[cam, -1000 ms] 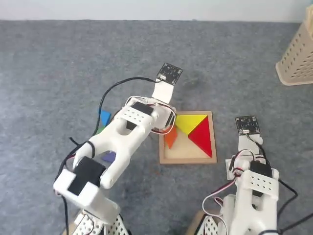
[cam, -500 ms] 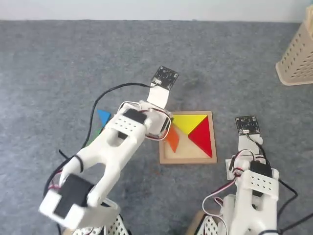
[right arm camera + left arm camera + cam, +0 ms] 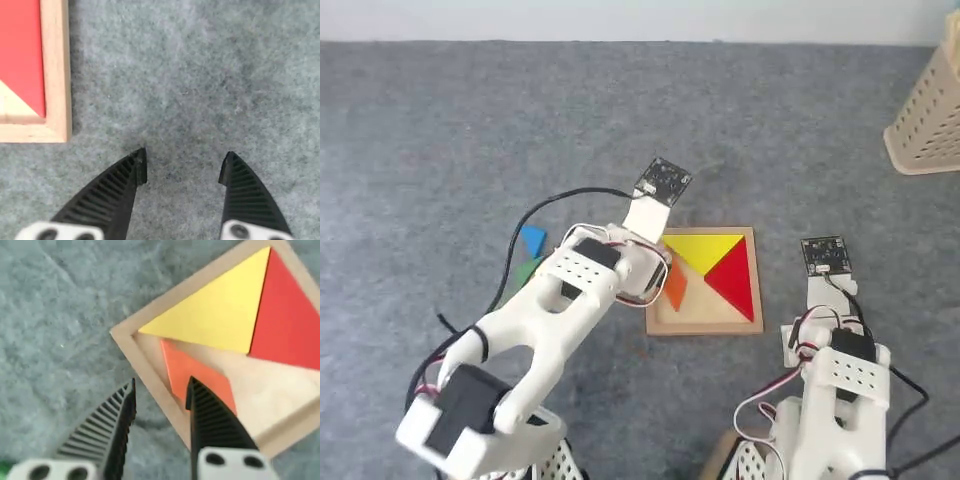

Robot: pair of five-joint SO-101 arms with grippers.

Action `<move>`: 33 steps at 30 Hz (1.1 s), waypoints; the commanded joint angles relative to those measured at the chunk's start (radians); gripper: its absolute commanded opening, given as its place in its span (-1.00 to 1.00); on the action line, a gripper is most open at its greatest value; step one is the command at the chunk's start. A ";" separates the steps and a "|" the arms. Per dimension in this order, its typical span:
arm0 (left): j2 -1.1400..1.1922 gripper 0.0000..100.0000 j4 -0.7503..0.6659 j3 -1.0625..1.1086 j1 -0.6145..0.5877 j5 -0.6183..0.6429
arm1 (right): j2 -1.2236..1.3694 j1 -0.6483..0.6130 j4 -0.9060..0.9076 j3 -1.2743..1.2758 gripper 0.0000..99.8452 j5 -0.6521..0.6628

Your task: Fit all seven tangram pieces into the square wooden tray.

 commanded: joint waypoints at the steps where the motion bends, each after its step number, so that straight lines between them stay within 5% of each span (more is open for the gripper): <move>1: -0.054 -0.70 -0.005 0.015 0.009 -0.037 | 0.007 -0.018 -0.015 -0.003 -0.52 -0.002; 22: -0.068 -0.70 -0.014 0.085 0.264 -0.046 | 0.007 -0.018 -0.015 -0.003 -0.52 -0.002; 33: 0.034 -0.70 -0.041 -0.114 0.031 -0.066 | 0.007 -0.018 -0.015 -0.003 -0.52 -0.002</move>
